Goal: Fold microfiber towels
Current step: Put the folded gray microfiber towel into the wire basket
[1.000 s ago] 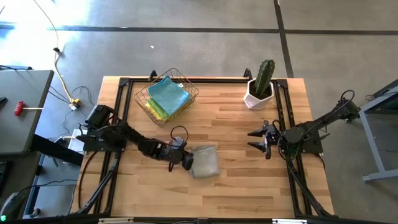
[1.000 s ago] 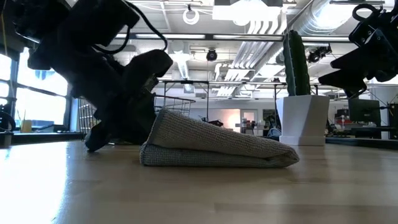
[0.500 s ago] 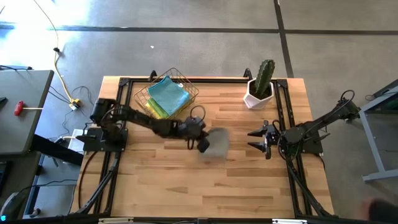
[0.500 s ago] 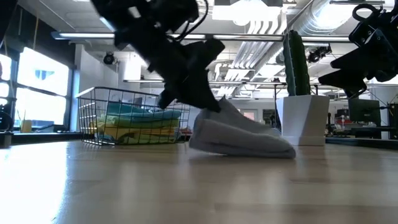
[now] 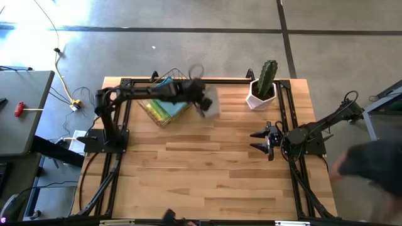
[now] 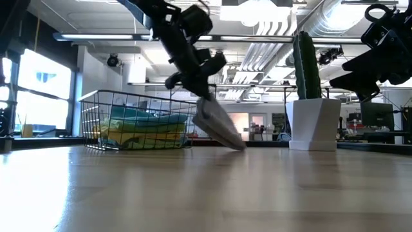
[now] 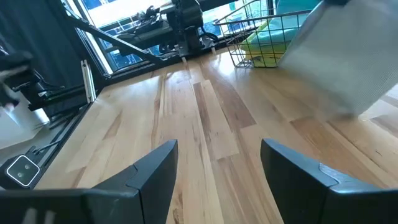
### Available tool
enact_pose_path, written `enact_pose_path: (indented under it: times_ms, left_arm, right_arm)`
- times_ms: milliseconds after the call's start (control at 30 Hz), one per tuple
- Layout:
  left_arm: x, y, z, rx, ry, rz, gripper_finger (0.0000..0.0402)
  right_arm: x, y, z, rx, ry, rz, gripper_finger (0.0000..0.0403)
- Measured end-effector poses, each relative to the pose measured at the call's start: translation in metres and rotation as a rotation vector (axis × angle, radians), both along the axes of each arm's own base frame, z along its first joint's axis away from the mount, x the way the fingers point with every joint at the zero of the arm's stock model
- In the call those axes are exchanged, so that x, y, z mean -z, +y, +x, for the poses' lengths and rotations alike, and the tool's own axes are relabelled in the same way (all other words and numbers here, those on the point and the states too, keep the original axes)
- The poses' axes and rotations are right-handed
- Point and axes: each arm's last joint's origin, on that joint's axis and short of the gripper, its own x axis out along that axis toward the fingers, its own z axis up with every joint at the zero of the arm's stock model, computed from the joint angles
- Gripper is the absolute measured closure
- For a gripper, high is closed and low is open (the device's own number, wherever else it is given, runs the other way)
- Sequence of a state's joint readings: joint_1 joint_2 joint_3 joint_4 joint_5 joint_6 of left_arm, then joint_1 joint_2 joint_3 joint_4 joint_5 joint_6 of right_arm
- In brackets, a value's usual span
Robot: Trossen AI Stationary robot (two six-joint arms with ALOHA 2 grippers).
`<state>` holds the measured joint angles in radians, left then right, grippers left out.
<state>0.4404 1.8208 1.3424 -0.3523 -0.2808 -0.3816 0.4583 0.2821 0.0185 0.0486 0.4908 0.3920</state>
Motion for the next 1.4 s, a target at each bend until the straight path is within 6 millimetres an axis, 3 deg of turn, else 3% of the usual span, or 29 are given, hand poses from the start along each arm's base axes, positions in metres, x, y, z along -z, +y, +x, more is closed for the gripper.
enact_pose_path:
  times_ms: [167, 433, 567, 633, 767, 1033, 1200, 1400]
  left_arm:
    - [-0.021, 0.028, -0.027, -0.132, 0.037, -0.029, 0.0396]
    - [-0.075, 0.021, -0.079, -0.281, 0.082, 0.064, 0.0395]
    - [-0.092, 0.008, -0.104, -0.353, 0.141, 0.066, 0.0395]
    - [-0.089, 0.002, -0.113, -0.386, 0.184, 0.033, 0.0395]
    - [-0.065, -0.008, -0.129, -0.466, 0.283, -0.075, 0.0394]
    - [-0.023, -0.02, -0.138, -0.517, 0.338, -0.175, 0.0394]
    - [-0.021, -0.022, -0.139, -0.543, 0.326, -0.216, 0.0379]
    - [-0.037, -0.028, -0.145, -0.507, 0.262, -0.24, 0.0287]
  right_arm:
    - [0.0, 0.0, 0.0, 0.001, 0.0, 0.0, 0.0179]
    - [0.0, 0.0, 0.0, 0.0, 0.0, 0.0, 0.0179]
    - [0.0, 0.0, 0.0, 0.0, 0.0, 0.0, 0.0179]
    - [0.0, 0.0, 0.0, 0.0, 0.0, 0.0, 0.0179]
    - [0.0, 0.0, 0.0, 0.0, 0.0, 0.0, 0.0179]
    - [0.0, 0.0, 0.0, 0.0, 0.0, 0.0, 0.0179]
    - [0.0, 0.0, 0.0, 0.0, 0.0, 0.0, 0.0179]
    - [0.0, 0.0, 0.0, 0.0, 0.0, 0.0, 0.0179]
